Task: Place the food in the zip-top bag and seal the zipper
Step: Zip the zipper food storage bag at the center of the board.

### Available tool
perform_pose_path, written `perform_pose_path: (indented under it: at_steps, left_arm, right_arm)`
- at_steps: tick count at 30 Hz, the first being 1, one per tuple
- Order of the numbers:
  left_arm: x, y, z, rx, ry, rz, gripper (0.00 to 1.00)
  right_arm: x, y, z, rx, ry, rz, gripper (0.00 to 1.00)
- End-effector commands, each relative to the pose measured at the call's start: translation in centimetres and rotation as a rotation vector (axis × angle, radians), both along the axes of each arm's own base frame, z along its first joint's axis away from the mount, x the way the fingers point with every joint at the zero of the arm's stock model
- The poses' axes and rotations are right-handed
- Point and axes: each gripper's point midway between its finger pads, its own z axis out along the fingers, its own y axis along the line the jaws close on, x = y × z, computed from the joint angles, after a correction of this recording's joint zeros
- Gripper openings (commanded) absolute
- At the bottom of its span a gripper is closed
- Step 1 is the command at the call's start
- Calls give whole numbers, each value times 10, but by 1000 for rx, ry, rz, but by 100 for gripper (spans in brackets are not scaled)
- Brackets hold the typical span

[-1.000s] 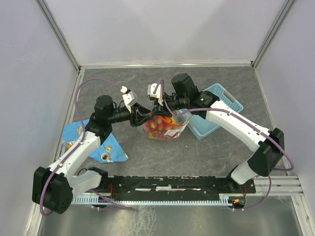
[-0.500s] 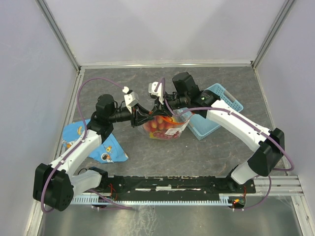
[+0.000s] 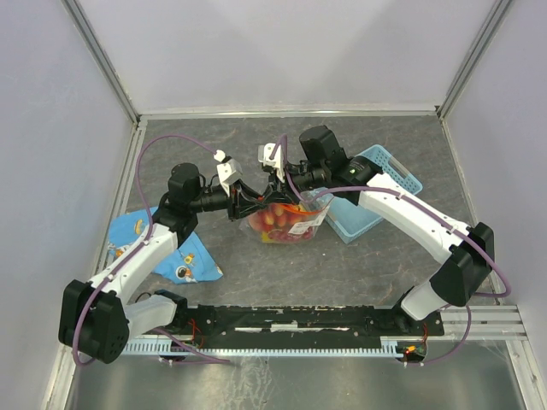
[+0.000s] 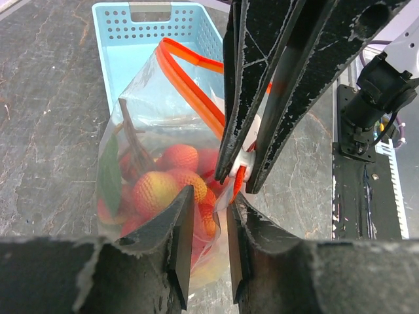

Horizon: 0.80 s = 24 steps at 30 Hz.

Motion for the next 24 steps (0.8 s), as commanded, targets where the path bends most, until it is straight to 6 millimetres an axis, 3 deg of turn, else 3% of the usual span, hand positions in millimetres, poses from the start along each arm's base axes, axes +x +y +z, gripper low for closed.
perform_pose_path:
  at_steps: [1,5,10,24]
  left_arm:
    - [8,-1,19,-10,-90,1,32]
    - [5,-3,21,-26,-78,-27,23]
    - [1,-4,23,-29,-90,-44,3]
    - [6,1,30,-41,-107,24,3]
  right_arm:
    - [-7,7,44,107,-67,56,2]
    - [-8,8,41,101,-57,61,2]
    - [-5,5,34,74,-60,47,2]
    - [14,-24,13,-60,-137,-96,2]
